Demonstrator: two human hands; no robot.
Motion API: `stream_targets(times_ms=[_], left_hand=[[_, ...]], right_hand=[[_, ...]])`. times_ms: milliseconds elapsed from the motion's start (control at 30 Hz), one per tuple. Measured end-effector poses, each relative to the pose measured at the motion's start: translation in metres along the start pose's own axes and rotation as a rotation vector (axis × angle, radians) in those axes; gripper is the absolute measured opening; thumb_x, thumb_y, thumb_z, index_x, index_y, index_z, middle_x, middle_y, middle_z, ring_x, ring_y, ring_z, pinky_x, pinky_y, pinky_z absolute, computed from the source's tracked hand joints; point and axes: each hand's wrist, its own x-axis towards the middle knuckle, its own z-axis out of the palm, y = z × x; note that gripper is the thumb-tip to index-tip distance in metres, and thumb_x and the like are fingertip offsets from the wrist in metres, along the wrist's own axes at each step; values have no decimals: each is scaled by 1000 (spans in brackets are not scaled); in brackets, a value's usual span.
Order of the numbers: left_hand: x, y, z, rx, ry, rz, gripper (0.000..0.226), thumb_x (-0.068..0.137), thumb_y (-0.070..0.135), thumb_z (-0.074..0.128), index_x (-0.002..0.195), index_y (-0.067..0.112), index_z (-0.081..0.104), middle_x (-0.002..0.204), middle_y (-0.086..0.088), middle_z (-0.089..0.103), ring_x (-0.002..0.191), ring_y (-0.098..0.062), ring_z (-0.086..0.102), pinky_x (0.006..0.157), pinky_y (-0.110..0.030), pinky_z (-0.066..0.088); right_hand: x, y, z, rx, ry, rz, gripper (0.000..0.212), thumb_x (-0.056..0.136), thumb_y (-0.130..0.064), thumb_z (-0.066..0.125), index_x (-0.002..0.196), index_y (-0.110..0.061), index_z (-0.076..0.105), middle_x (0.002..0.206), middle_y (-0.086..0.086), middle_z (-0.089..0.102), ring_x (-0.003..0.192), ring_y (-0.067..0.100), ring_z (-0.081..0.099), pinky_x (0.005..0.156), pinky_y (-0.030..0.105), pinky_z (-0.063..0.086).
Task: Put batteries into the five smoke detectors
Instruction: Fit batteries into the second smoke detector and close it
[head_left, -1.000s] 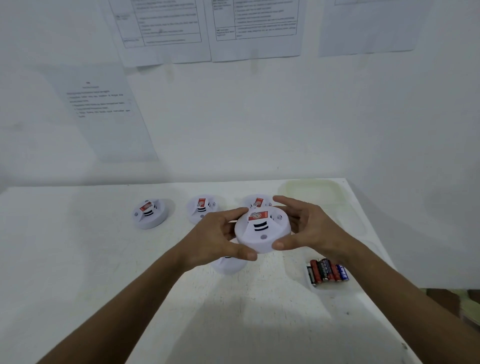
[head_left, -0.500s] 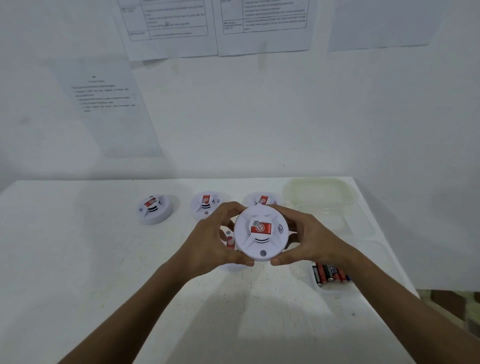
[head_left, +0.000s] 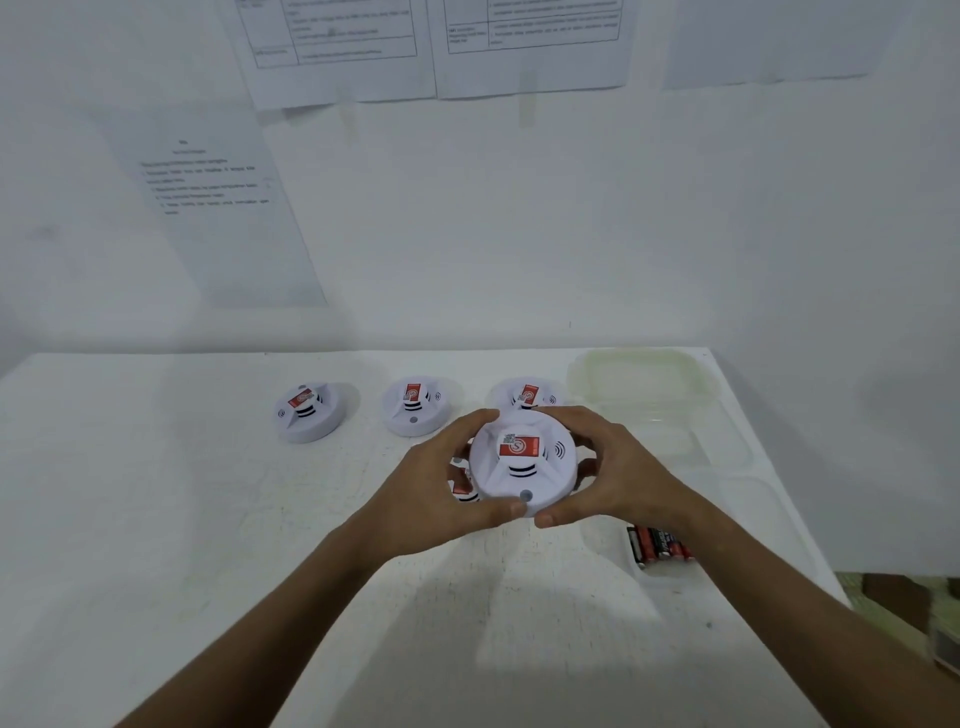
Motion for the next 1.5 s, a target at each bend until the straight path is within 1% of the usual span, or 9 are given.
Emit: stream_targets(times_ms=[100,300,467,767,900,1000,1133,1267,1500], left_hand=[[1,-3,5,-2,18,-34,73,71,51,73,135,39,41,126,27,54,109,2,59,86,-12,51],[3,-5,10,19,62,-64,72,74,31,82,127,43,36,110,41,44,94,30,47,68,5,39],[5,-4,9,75,81,-50,69,63,37,86,111,51,37,110,35,47,102,28,43,75,5,38],[4,-13,7,126,93,-42,72,57,43,78,117,42,39,113,31,45,103,20,47,82,5,36],[2,-14,5,109,105,-42,69,57,39,79,113,45,39,111,33,45,105,26,43,82,7,35],[1,-15,4,100,96,-55,70,57,41,78,116,41,41,114,29,48,106,11,52,87,0,39],[1,-20,2,118,88,-54,85,56,45,76,132,23,44,130,8,53,118,-8,49,105,-28,41],[0,-21,-4,108,101,-48,80,53,51,79,124,36,43,121,20,53,112,-5,54,99,-21,45],[0,-26,-9,103,96,-50,80,55,49,78,124,37,39,124,21,49,113,-2,50,98,-15,39]], right_hand=[[-1,2,2,-23,27,-16,96,52,-16,98,135,-33,53,131,-17,54,113,8,57,73,23,57],[0,3,3,-134,31,-84,95,49,-27,100,129,-45,53,127,-27,49,116,7,54,78,14,51],[2,4,4,-157,40,-115,94,46,-28,101,126,-45,56,121,-30,48,115,8,55,81,11,48],[8,4,11,-179,35,-137,95,45,-30,101,127,-44,55,120,-26,48,113,6,54,79,12,49],[10,6,14,-182,36,-146,96,45,-32,100,128,-46,54,122,-26,50,115,4,54,82,13,50],[11,7,15,-172,28,-130,96,45,-29,101,128,-43,55,125,-18,51,113,7,55,78,11,50],[15,6,19,-168,18,-125,95,47,-27,100,127,-45,53,127,-10,51,114,7,54,79,11,50],[18,5,22,-169,15,-114,93,49,-25,100,128,-42,52,126,-11,51,113,6,52,79,11,50],[21,6,25,-169,11,-86,96,50,-25,100,135,-27,56,128,-9,51,113,10,54,77,13,51]])
